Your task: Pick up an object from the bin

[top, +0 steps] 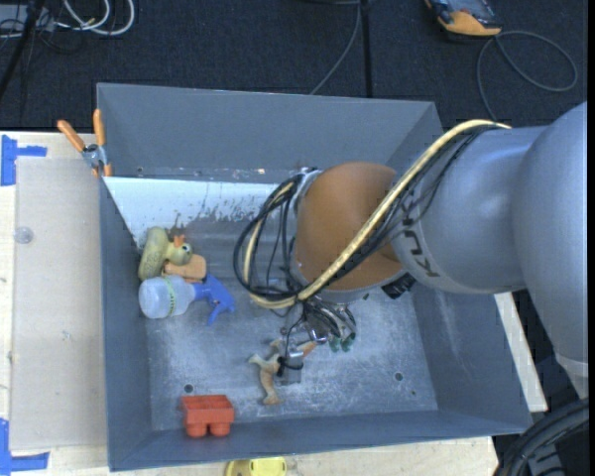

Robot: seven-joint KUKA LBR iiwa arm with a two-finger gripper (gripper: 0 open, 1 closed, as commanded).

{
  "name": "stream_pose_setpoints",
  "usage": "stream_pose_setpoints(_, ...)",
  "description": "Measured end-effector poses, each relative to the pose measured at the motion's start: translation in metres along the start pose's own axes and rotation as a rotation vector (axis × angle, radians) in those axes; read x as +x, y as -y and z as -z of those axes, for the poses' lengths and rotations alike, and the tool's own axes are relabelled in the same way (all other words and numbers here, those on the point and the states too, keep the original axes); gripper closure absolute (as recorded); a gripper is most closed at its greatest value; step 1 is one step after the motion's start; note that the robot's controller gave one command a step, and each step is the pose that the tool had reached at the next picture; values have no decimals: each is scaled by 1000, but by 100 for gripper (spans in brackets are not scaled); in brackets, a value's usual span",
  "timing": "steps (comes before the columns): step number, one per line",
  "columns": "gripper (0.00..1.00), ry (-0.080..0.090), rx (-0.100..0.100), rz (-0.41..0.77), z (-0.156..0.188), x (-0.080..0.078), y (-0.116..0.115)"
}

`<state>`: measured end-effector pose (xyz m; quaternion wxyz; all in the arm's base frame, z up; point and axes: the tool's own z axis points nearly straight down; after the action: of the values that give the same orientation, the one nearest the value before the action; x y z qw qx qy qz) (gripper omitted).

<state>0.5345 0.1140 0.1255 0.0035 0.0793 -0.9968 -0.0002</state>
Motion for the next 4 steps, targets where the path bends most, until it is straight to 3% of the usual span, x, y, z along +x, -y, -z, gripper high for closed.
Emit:
stream_pose_setpoints(1, 100, 2, 0, -22, -16, -43, 15)
stream_pose_setpoints(2, 0, 2, 1, -23, -16, -43, 16)
stream_pose_setpoints(3, 0, 2, 0, -24, -16, -43, 16)
stream_pose_setpoints(4, 100, 16, -4, 165, -51, 12, 48)
